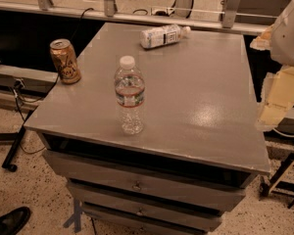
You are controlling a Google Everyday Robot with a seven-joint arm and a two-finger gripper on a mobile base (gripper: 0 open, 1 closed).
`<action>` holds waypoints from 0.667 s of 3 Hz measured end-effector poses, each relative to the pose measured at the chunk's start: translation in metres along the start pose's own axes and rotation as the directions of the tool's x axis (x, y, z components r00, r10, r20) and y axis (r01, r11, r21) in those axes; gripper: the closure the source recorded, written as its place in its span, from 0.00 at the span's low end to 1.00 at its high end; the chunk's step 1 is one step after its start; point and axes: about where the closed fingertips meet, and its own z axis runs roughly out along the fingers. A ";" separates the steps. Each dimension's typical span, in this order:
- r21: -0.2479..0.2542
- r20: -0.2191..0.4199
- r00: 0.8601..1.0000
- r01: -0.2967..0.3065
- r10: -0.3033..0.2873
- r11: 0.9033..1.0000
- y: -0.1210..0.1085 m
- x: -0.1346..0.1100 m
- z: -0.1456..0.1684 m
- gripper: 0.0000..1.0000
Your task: Knock water bottle over
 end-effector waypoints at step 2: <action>-0.032 0.059 0.998 -0.012 0.014 0.999 0.005 -0.014 0.020 0.00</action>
Offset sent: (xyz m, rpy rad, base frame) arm 0.0114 0.0490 -0.0537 0.1907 0.0654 0.0264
